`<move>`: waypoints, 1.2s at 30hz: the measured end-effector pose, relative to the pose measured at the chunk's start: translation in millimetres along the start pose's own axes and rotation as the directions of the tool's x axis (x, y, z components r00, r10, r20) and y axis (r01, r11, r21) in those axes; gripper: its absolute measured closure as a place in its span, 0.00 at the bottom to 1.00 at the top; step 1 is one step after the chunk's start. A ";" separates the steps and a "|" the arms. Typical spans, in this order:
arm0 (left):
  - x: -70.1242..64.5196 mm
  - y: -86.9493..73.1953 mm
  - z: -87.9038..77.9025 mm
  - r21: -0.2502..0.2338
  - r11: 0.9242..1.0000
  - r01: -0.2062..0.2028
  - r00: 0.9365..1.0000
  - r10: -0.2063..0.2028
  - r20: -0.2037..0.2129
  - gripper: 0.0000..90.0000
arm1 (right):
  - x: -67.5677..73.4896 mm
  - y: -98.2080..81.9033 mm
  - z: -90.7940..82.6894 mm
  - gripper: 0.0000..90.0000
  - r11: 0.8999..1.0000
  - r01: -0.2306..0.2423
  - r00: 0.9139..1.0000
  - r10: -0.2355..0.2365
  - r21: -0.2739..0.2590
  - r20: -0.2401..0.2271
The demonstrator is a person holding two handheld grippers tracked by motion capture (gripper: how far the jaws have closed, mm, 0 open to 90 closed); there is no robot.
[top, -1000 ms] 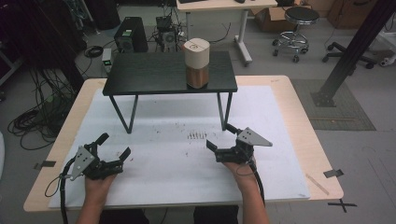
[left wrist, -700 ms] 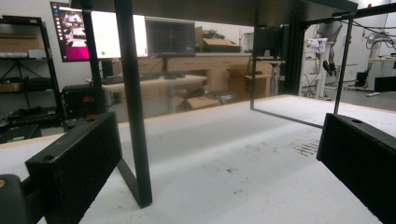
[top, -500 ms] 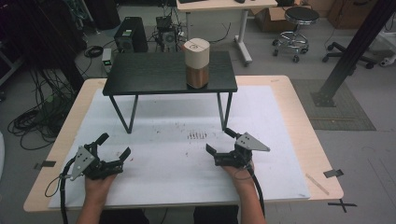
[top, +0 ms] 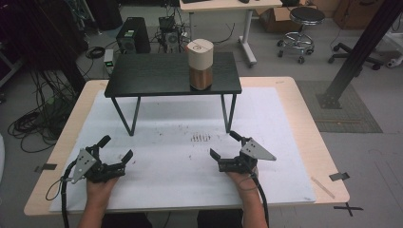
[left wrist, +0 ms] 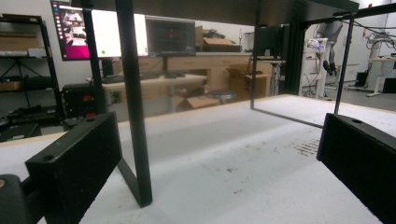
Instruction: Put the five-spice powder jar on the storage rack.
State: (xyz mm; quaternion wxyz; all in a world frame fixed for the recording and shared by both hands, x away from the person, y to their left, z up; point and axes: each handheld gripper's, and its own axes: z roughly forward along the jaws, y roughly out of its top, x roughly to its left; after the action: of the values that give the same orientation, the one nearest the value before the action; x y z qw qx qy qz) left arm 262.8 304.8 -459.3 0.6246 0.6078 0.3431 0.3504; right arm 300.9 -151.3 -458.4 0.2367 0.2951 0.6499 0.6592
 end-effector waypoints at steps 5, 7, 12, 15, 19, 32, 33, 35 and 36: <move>-0.6 -0.1 -0.3 -0.004 1.000 -0.004 1.000 0.004 -0.001 0.00 | 0.8 -0.4 -0.4 0.00 1.000 0.007 1.000 -0.007 -0.004 -0.003; -0.7 -0.1 -0.2 -0.003 1.000 -0.005 1.000 0.005 -0.002 0.00 | 2.3 -0.7 -1.1 0.00 1.000 0.023 1.000 -0.023 -0.010 -0.002; -0.6 -0.1 -0.2 -0.004 1.000 -0.004 1.000 0.004 0.000 0.00 | 3.3 -0.7 -0.8 0.00 0.999 0.033 0.999 -0.033 -0.007 -0.001; -0.6 -0.2 -0.3 -0.004 1.000 -0.004 1.000 0.004 0.000 0.00 | 3.6 -0.9 -1.1 0.00 0.999 0.036 0.999 -0.036 -0.011 -0.001; -0.2 -0.1 -0.2 -0.001 1.000 -0.002 1.000 0.002 0.001 0.00 | 4.3 -0.9 -0.8 0.00 0.999 0.043 0.999 -0.043 -0.008 -0.002; 0.0 0.0 0.0 -0.001 1.000 0.001 1.000 -0.001 0.001 0.00 | 5.3 -1.2 -1.6 0.00 0.999 0.052 0.999 -0.052 -0.014 -0.002; -0.1 -0.1 0.0 -0.001 1.000 0.000 1.000 0.000 0.001 0.00 | 5.3 -1.2 -1.7 0.00 0.999 0.052 0.999 -0.052 -0.015 -0.002; -0.1 -0.1 -0.1 -0.001 1.000 -0.001 1.000 0.001 0.001 0.00 | 5.4 -1.3 -1.7 0.00 0.998 0.053 0.999 -0.053 -0.015 -0.003; -0.1 0.0 -0.1 -0.001 1.000 -0.002 1.000 0.002 0.001 0.00 | 5.4 -1.2 -1.7 0.00 0.998 0.053 0.999 -0.053 -0.015 -0.003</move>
State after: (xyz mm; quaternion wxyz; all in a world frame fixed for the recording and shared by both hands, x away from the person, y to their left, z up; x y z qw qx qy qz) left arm 262.6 304.8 -459.4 0.6247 0.6080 0.3422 0.3507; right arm 295.8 -148.7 -459.2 0.2550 0.2748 0.6530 0.6580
